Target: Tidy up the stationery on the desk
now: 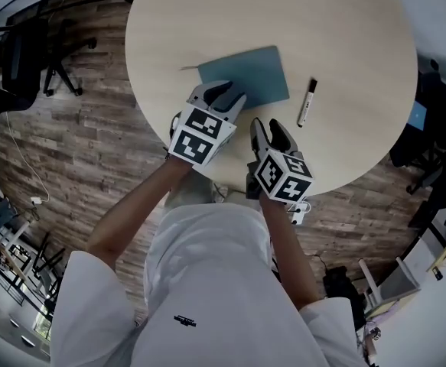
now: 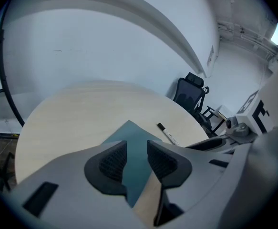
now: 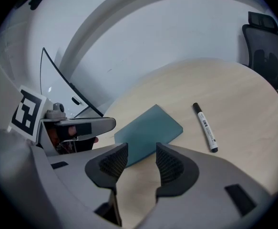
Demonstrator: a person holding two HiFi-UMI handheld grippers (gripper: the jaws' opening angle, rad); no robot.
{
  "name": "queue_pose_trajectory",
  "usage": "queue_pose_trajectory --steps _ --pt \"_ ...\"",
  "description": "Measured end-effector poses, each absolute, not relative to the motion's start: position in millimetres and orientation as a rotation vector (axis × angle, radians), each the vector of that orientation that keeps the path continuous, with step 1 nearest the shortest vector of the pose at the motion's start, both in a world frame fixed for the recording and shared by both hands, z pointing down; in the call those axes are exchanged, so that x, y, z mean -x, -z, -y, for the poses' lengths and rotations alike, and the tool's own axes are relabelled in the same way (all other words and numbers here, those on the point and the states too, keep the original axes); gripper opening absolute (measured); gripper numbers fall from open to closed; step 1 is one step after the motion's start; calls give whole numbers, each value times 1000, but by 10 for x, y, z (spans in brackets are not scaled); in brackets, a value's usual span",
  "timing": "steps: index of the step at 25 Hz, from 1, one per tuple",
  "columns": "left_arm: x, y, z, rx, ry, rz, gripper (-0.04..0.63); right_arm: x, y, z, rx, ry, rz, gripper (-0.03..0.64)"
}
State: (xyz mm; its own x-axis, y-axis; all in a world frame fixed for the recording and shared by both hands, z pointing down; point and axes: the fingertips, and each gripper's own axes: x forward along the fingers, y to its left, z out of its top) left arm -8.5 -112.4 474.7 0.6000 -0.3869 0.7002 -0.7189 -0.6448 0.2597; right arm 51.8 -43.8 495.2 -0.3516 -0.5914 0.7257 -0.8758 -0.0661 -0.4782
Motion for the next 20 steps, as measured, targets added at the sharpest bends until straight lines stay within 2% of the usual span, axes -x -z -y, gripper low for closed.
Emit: queue_pose_trajectory --steps 16,20 --pt "145 -5567 1884 -2364 -1035 820 146 -243 -5606 706 -1609 -1561 1808 179" --pt "167 -5754 1901 -2353 -1096 746 187 -212 -5704 720 -1614 -1613 1788 179"
